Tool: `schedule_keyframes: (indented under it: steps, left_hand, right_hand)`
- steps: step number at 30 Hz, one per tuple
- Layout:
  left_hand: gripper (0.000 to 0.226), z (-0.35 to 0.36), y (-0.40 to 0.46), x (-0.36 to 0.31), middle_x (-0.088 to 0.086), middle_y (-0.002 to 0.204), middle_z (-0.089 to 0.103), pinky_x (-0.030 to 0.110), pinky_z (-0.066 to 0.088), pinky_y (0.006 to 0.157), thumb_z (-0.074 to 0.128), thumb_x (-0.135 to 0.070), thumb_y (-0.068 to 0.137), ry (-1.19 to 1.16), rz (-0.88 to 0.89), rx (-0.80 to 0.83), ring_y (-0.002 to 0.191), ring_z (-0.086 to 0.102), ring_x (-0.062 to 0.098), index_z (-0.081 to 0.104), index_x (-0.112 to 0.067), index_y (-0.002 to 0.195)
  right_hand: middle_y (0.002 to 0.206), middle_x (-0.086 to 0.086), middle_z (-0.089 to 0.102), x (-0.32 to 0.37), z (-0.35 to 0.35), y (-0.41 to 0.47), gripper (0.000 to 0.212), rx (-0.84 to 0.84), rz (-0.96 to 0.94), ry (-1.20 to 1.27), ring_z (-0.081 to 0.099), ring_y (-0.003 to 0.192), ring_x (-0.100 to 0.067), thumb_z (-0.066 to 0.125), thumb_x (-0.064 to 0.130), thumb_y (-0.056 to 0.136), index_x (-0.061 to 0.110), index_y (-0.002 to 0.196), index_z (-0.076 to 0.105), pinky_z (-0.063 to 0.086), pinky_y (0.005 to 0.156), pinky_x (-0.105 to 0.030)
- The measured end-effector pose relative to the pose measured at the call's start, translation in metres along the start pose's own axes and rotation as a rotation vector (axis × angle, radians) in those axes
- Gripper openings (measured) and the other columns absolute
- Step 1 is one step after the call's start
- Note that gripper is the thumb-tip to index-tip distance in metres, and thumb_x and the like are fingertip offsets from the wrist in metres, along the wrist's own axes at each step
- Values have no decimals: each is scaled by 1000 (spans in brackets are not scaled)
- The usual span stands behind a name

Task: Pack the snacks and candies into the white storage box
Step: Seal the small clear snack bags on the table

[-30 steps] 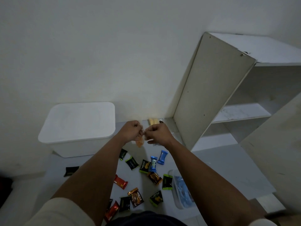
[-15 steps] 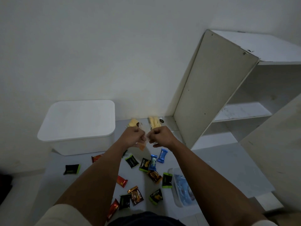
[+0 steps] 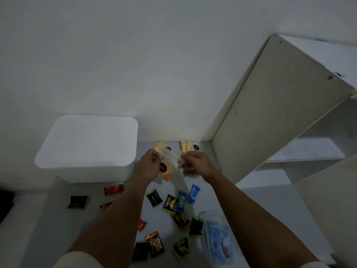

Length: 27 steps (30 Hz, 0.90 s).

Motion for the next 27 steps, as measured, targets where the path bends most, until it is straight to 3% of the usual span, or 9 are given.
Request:
schedule_keyframes:
  steps: [3, 7, 9, 11, 13, 15, 18, 22, 27]
  left_hand:
    - [13, -5, 19, 10, 1, 91, 72, 45, 56, 82, 57, -24, 93, 0, -10, -127, 87, 69, 22, 53, -31, 83]
    - [11, -5, 57, 32, 5, 90, 72, 52, 60, 76, 59, -24, 92, -116, -90, -241, 83, 71, 26, 56, -29, 83]
    - [10, -4, 68, 26, 9, 98, 69, 45, 56, 76, 55, -22, 95, -96, -110, -278, 88, 68, 30, 56, -27, 87]
    - [12, -1, 80, 28, 13, 117, 62, 36, 46, 86, 51, -16, 99, -22, -152, -299, 107, 61, 31, 59, -16, 108]
    - [39, 7, 91, 45, 11, 141, 51, 37, 41, 102, 49, -23, 101, -58, -259, -288, 126, 51, 30, 48, -11, 139]
    - [55, 12, 104, 59, 7, 151, 44, 40, 38, 110, 51, -32, 100, -129, -336, -316, 136, 45, 28, 37, -15, 150]
    - [50, 16, 127, 68, 3, 136, 52, 38, 40, 105, 53, -25, 98, -221, -322, -346, 128, 51, 26, 41, -11, 145]
    - [69, 18, 149, 77, 6, 148, 48, 48, 40, 112, 53, -35, 89, -300, -347, -382, 133, 48, 27, 32, -18, 153]
    - [52, 22, 161, 86, 0, 128, 56, 34, 42, 94, 54, -16, 94, -322, -369, -415, 114, 55, 22, 42, -15, 144]
  right_hand:
    - [112, -11, 73, -16, 13, 30, 41, 38, 66, 5, 72, 100, -26, 75, 45, 87, 20, 119, 68, 60, 78, -42]
    - [106, -10, 72, -28, 38, 78, 15, 22, 19, -71, 69, 97, -26, 65, 12, 95, 14, 107, 74, 57, 72, -39]
    - [98, -9, 71, -31, 44, 105, 20, -23, 1, -33, 67, 91, -27, 58, 5, 98, 12, 96, 76, 56, 71, -40]
    - [91, -6, 70, -32, 49, 134, 33, -37, -30, -35, 67, 87, -29, 55, 3, 98, 24, 83, 76, 59, 75, -47]
    - [90, -4, 72, -34, 53, 165, 41, -48, -75, -71, 70, 91, -36, 55, 5, 95, 34, 76, 75, 59, 82, -61]
    - [90, -1, 74, -30, 57, 190, 38, -65, -133, -94, 72, 95, -33, 55, 9, 91, 38, 77, 75, 59, 84, -59]
    - [91, 0, 75, -16, 66, 217, 36, -84, -167, -96, 73, 93, -29, 54, 13, 91, 40, 77, 74, 60, 85, -56]
    - [85, -12, 72, -17, 77, 250, 21, -85, -170, -135, 69, 84, -37, 53, 21, 88, 25, 78, 72, 58, 77, -59]
    - [88, -4, 74, -21, 83, 266, 18, -57, -140, -231, 70, 84, -23, 59, 13, 89, 21, 87, 74, 58, 82, -53]
Point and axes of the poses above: each hand's wrist, its own y-axis towards the middle knuckle, its own z-axis out of the palm, x = y × z, the point moved 8 cm from there along y, towards the middle knuckle
